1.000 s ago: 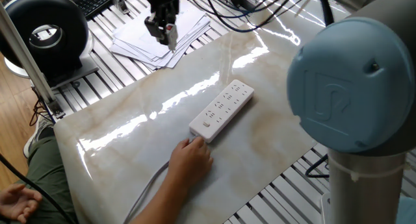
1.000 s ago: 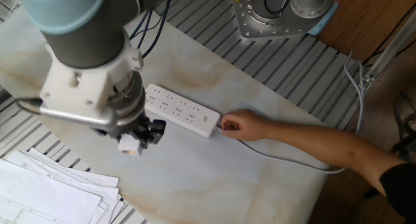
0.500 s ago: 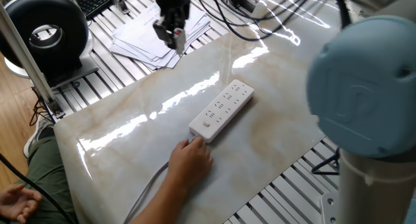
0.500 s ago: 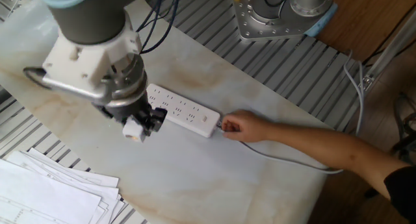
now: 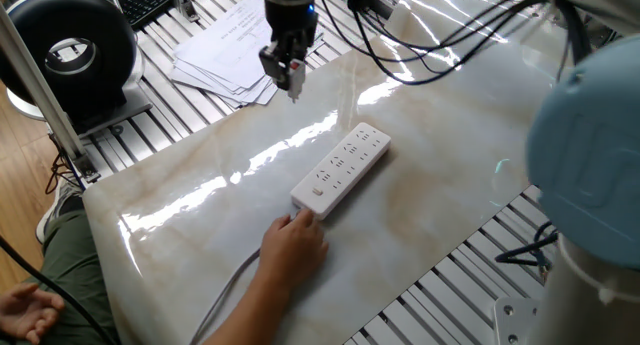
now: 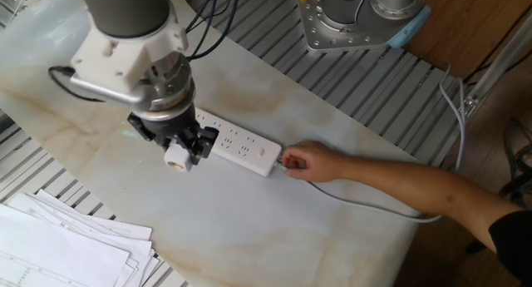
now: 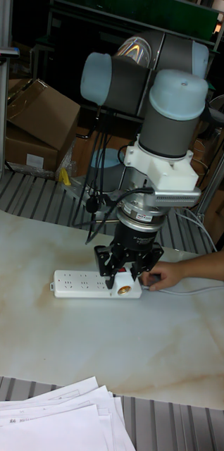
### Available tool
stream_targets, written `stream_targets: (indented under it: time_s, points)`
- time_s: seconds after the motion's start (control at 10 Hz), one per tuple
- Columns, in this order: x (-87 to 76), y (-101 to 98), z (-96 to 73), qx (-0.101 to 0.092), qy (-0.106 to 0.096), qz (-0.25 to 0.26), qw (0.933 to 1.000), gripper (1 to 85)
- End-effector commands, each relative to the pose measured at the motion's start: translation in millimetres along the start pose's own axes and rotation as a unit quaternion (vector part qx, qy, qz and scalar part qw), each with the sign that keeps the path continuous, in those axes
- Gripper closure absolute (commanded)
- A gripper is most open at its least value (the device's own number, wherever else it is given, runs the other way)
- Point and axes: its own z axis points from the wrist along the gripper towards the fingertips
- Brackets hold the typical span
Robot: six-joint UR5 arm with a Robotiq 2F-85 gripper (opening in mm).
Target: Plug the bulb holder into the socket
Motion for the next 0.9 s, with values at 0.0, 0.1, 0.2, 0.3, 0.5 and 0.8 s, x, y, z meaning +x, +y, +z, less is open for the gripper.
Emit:
stream_targets:
  time_s: [0.0,0.1,0.2,0.3,0.5,0.8]
  points:
    - [8.8,3.0,6.7,-0.010,-0.015,0.012,0.9998,84.7]
    - [8.6,2.1,6.7,-0.008,-0.015,0.016,0.9997,84.7]
    - [6.6,1.8,6.6,-0.008,-0.019,0.018,0.9996,84.7]
    - [12.7,2.2,6.8,-0.008,-0.007,0.024,0.9997,84.7]
    - [38.0,0.5,5.9,-0.003,0.041,0.042,0.9982,84.3]
    - [34.6,-5.6,6.2,0.011,0.034,0.119,0.9922,84.3]
